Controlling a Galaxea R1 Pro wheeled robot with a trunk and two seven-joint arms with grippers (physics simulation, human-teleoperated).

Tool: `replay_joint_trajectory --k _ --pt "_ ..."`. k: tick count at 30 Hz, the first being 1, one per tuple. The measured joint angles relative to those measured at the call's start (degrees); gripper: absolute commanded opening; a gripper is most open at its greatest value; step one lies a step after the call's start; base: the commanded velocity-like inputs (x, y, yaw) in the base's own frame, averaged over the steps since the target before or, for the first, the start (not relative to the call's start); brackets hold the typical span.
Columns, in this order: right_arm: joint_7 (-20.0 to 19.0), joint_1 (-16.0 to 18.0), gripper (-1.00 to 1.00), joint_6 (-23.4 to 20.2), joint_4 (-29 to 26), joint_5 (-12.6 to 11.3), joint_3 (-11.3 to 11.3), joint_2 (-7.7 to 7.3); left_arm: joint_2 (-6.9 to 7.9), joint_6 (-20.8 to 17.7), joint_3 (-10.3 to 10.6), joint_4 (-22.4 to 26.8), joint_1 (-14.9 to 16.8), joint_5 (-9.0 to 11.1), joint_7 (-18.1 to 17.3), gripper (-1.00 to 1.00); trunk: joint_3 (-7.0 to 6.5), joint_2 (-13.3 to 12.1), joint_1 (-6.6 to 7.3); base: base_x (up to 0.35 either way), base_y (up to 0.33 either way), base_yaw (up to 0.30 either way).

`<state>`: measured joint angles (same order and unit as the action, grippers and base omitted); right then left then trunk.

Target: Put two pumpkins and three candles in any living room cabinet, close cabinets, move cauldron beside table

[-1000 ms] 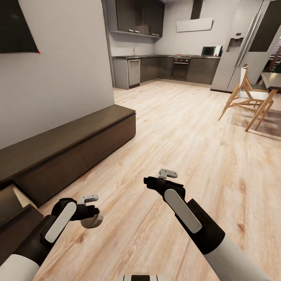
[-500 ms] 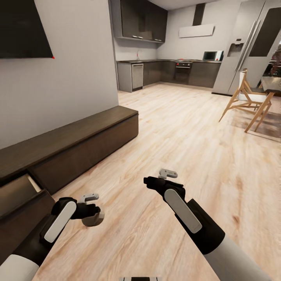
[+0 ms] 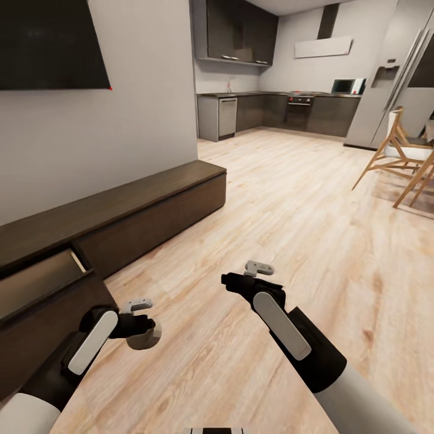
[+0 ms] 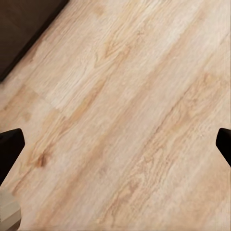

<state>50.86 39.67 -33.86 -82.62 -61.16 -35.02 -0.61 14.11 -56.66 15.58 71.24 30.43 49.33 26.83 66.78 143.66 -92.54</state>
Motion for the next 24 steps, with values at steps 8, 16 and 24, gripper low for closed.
replay_joint_trajectory --k 8,16,24 --pt "0.0 0.0 1.00 -0.1 0.1 0.0 0.0 0.13 0.00 0.0 0.0 0.0 0.0 0.1 0.0 -1.00 -0.44 0.0 0.06 -0.002 -0.001 0.288" --pt "0.0 0.0 1.00 0.0 0.1 0.0 0.0 0.19 0.00 0.0 0.0 0.0 0.0 0.0 0.0 -1.00 -2.21 -0.1 0.26 0.000 0.000 0.288" --pt "0.0 0.0 1.00 0.0 -0.1 0.0 0.1 0.13 -0.01 0.0 0.0 0.0 0.0 0.1 0.0 -1.00 -3.99 -0.2 0.47 0.000 0.000 0.119"
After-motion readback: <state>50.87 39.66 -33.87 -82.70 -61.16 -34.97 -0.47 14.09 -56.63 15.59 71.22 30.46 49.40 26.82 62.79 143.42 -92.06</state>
